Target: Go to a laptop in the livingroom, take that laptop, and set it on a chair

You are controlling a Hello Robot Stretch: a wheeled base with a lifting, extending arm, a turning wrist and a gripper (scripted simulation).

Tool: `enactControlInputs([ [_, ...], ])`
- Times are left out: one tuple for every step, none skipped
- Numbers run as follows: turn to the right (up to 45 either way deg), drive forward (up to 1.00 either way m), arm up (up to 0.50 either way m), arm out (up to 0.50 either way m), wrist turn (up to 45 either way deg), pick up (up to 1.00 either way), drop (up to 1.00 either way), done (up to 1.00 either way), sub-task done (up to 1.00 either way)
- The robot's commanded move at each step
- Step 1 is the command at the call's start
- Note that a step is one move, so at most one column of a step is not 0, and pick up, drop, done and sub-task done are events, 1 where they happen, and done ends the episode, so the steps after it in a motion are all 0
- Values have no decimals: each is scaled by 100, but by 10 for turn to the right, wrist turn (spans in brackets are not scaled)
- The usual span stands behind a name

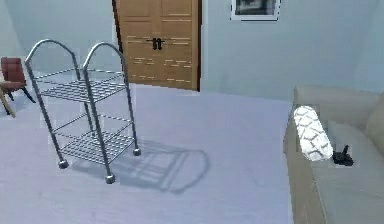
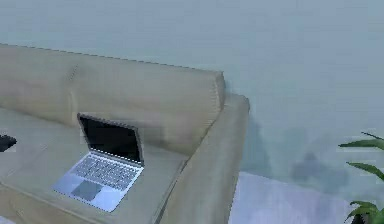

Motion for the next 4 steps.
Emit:
enactControlInputs([
  [-270, 0, 0, 0, 0, 0, 0, 0, 0],
  [0, 0, 50, 0, 0, 0, 0, 0, 0],
  [0, 0, 10, 0, 0, 0, 0, 0, 0],
  [0, 0, 0, 34, 0, 0, 0, 0, 0],
])
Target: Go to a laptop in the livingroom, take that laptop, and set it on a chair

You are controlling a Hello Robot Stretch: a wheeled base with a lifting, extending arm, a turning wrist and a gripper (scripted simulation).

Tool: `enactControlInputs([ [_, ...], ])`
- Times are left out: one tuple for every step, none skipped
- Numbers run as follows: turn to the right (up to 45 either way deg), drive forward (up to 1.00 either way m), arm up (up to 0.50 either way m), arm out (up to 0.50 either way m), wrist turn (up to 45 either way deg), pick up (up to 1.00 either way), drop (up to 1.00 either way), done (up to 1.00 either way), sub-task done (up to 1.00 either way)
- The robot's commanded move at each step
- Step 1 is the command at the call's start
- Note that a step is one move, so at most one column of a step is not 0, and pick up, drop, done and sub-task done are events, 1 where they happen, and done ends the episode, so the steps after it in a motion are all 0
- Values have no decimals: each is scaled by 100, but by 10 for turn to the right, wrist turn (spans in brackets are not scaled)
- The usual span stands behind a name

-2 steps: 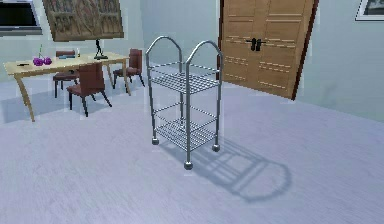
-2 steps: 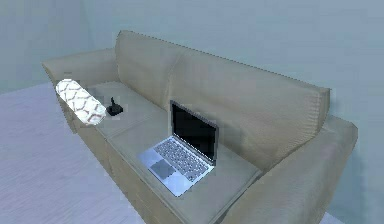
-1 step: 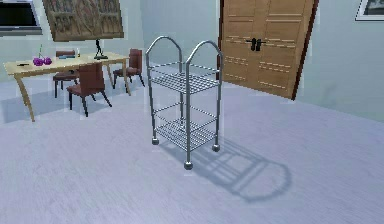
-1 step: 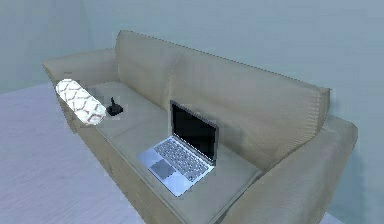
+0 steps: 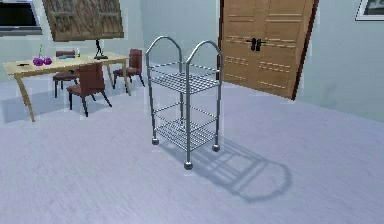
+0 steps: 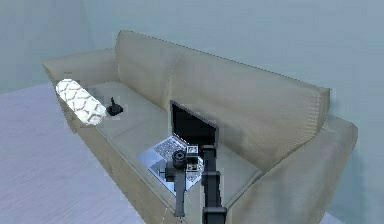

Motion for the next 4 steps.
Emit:
enactControlInputs([
  [0, 0, 0, 0, 450, 0, 0, 0, 0],
  [0, 0, 0, 0, 450, 0, 0, 0, 0],
  [0, 0, 0, 0, 450, 0, 0, 0, 0],
  [0, 0, 0, 0, 330, 0, 0, 0, 0],
])
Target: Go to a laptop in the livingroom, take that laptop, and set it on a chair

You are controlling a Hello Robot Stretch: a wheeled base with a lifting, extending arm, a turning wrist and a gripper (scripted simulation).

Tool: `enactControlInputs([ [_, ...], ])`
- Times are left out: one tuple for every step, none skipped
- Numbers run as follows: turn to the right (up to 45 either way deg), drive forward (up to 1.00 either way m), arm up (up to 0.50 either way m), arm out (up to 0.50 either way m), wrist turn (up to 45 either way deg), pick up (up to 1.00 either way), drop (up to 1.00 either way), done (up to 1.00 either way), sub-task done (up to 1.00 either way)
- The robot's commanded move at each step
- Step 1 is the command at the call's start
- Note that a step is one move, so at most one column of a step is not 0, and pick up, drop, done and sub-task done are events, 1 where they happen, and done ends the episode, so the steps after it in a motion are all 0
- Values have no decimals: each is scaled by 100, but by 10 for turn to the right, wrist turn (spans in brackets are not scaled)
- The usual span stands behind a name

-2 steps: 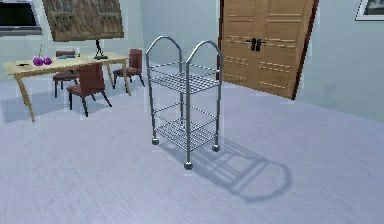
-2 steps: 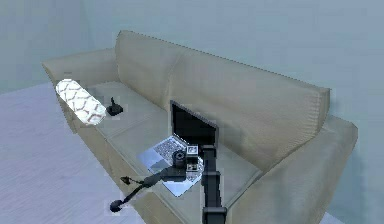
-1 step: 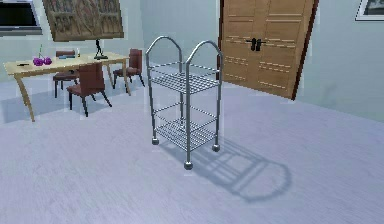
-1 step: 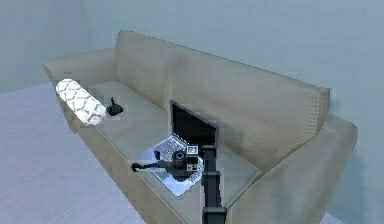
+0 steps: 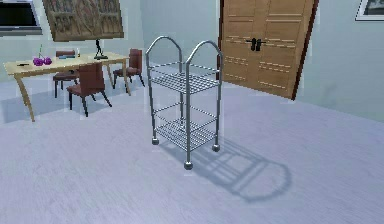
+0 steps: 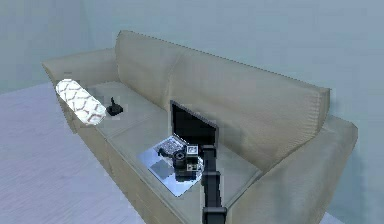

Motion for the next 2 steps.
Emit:
enactControlInputs([
  [0, 0, -30, 0, 0, 0, 0, 0, 0],
  [0, 0, 10, 0, 0, 0, 0, 0, 0],
])
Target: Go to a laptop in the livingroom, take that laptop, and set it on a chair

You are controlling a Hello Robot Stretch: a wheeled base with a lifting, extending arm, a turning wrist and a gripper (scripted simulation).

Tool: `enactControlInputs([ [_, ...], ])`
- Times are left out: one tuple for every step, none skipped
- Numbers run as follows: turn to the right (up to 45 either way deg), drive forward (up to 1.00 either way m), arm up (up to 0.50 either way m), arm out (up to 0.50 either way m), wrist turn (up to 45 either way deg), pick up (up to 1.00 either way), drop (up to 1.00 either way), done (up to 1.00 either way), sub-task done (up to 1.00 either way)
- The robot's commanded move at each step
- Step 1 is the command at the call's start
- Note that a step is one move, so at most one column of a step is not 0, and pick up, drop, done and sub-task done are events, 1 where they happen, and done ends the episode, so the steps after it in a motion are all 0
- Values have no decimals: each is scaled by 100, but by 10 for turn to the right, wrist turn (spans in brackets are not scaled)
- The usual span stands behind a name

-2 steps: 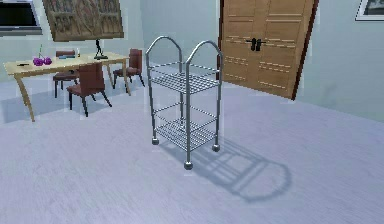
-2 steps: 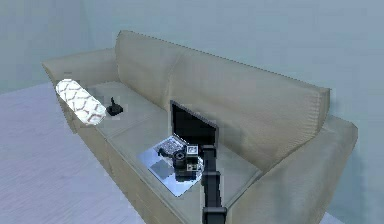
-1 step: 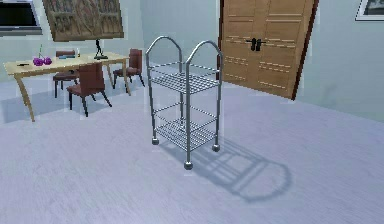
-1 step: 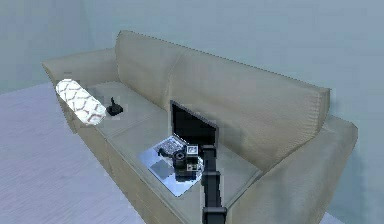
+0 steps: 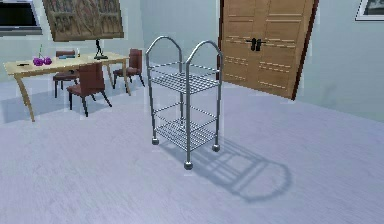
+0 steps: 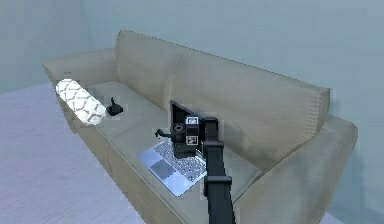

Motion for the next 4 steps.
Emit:
enactControlInputs([
  [0, 0, -40, 0, 0, 0, 0, 0, 0],
  [0, 0, 10, 0, 0, 0, 0, 0, 0],
  [0, 0, 8, 0, 0, 0, 0, 0, 0],
  [0, 0, 0, 0, -450, 0, 0, 0, 0],
])
